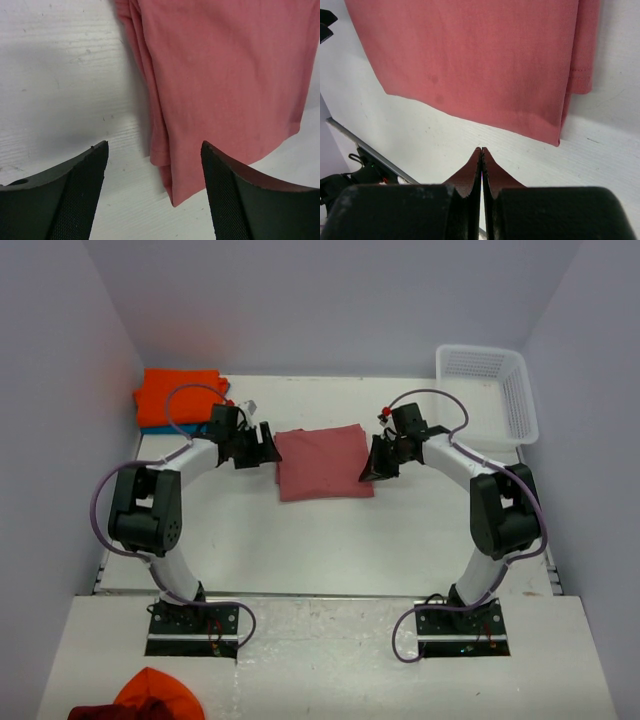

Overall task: Fold and stack the t-shirts
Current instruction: Smooth out wrinkles on the folded tshirt, then put the neatly folded tshirt into the corner of the board with the left arm

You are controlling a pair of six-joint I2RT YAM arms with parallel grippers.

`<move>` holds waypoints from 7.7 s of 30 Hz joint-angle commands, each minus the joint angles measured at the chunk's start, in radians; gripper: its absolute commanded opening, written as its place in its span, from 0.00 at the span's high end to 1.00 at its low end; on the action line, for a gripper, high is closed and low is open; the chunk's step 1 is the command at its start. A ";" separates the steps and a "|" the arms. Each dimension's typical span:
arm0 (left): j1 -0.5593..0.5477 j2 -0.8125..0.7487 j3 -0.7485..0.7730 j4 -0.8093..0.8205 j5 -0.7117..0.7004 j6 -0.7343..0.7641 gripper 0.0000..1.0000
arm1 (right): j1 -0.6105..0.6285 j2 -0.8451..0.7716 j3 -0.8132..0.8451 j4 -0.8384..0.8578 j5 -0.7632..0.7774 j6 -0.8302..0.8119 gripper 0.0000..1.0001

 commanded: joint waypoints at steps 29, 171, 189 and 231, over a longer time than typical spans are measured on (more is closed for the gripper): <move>-0.005 0.112 -0.033 0.033 0.146 -0.002 0.24 | 0.002 -0.103 -0.055 0.038 0.014 -0.021 1.00; 0.322 0.354 0.976 0.335 -0.548 0.702 0.00 | 0.227 -0.049 -0.302 0.099 0.044 0.024 1.00; 0.438 0.616 1.004 0.242 -0.086 -0.037 1.00 | 0.232 -0.187 -0.346 0.085 0.046 0.039 1.00; 0.469 0.448 0.661 0.433 -0.153 0.044 1.00 | 0.233 -0.221 -0.378 0.085 0.028 0.050 1.00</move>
